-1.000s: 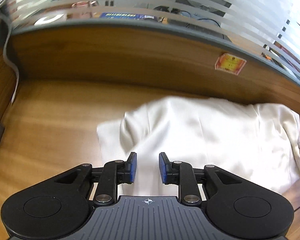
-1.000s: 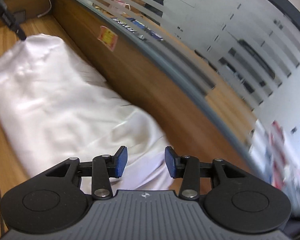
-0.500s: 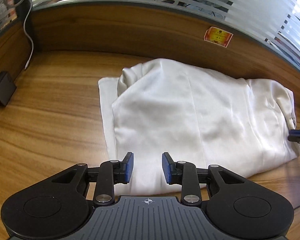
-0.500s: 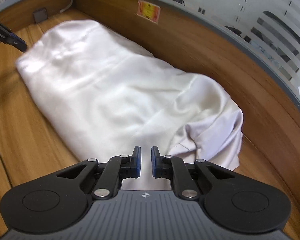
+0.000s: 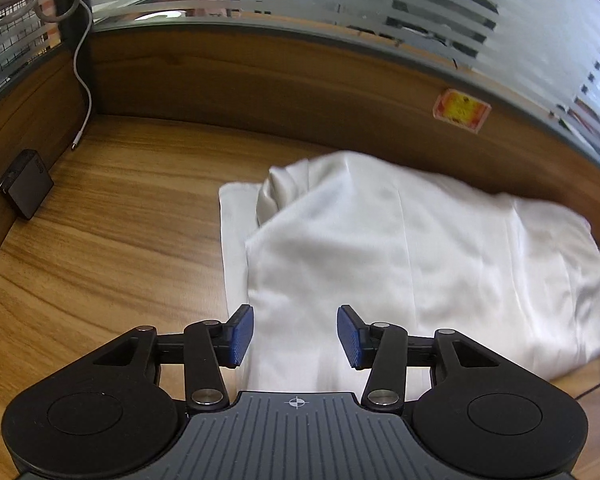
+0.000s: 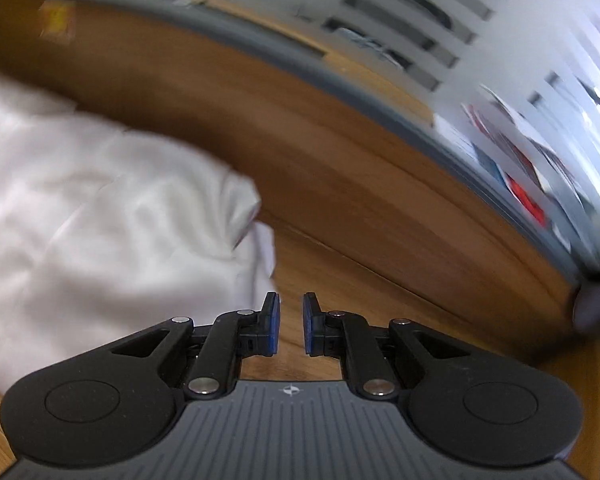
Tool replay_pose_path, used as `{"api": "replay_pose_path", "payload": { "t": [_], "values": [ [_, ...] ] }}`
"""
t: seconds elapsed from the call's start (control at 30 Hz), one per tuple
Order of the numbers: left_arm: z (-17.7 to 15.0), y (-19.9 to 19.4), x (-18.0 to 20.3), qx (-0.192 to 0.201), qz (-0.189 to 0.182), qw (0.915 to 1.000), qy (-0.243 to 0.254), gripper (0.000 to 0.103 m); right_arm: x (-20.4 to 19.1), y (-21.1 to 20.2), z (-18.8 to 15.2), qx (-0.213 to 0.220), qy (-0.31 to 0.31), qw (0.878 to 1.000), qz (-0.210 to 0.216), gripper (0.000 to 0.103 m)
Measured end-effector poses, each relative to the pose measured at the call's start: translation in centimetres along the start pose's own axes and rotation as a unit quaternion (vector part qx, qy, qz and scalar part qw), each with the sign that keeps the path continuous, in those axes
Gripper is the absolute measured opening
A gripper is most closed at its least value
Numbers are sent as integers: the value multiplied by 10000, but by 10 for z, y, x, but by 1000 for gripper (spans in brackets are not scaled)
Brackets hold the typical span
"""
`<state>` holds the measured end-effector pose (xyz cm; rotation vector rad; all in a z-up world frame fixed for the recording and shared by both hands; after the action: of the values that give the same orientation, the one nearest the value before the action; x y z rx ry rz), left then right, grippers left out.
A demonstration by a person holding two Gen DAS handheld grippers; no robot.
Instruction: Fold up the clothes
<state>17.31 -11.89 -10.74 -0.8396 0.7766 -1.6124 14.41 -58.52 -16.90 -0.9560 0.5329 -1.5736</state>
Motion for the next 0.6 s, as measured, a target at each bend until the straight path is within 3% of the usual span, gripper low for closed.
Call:
{"api": "replay_pose_path", "payload": {
  "t": [0.27, 0.43, 0.6],
  "values": [
    [41, 27, -24, 78, -199, 9966, -792, 52, 15, -27, 0, 251, 498, 9978, 355, 27],
    [63, 53, -43, 4, -533, 9864, -1557, 41, 11, -42, 1, 285, 514, 9976, 366, 30],
    [76, 83, -47, -290, -681, 9774, -1980, 41, 9, -50, 0, 268, 593, 9973, 336, 33]
  ]
}}
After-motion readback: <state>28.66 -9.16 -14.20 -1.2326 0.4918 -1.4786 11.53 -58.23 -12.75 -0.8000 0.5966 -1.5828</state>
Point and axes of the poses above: each gripper's, at about its wrist camera, not at the fingertips, and y roughly the way its jaws point, x to its right, z to its top, the point moved 3 cm from there along y, roughly the way its jaws point, and after that the axes turned 1 degree about y, right-handed, at the moved point
